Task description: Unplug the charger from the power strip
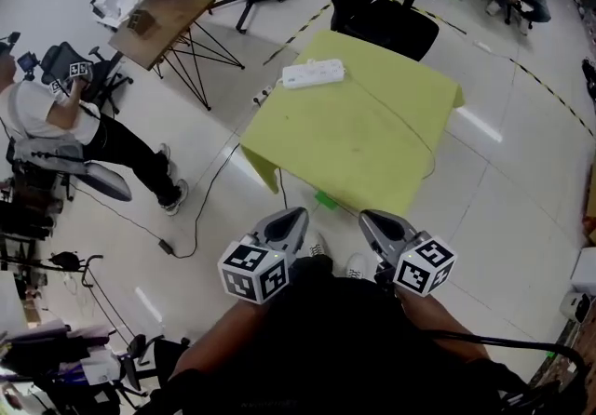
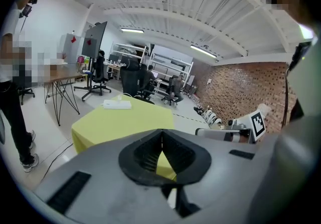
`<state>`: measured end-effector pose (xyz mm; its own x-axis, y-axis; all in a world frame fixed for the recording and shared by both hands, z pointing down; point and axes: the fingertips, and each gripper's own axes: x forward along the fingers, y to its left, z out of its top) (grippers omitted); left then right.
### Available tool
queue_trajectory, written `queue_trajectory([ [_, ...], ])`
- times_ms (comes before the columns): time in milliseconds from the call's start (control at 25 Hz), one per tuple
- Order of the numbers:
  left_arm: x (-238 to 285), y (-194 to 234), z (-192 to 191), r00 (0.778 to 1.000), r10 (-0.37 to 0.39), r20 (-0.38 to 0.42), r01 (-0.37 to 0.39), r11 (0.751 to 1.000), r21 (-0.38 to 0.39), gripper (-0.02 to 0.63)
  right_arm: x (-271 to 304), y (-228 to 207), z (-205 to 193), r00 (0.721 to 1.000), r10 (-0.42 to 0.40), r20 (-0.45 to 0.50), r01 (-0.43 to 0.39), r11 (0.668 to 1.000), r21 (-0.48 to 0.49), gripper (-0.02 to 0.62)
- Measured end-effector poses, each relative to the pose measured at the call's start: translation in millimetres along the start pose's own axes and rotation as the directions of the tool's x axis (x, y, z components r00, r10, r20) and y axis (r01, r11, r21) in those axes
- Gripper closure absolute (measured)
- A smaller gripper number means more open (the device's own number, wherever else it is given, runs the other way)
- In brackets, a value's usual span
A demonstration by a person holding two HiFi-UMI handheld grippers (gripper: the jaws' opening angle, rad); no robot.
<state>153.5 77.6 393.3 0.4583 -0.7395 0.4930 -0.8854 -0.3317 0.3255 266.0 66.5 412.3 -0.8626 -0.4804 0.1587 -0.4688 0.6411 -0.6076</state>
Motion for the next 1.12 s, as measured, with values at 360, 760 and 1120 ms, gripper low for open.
queue_trajectory([
  [360,27,26,26,0.998,-0.062,0.008,0.062,0.998,-0.007,0.599,20,-15,24,0.997,-0.071,0.014,0.071,0.997,-0.029,0.592],
  [760,28,128,74,0.993,-0.102,0.057,0.103,0.995,-0.012,0.599,108,-10,51,0.985,-0.172,0.013,0.172,0.984,-0.054,0.592],
  [1120,14,243,93,0.986,-0.148,0.071,0.149,0.989,-0.012,0.599,224,21,46,0.976,-0.217,-0.017,0.215,0.972,-0.091,0.592],
])
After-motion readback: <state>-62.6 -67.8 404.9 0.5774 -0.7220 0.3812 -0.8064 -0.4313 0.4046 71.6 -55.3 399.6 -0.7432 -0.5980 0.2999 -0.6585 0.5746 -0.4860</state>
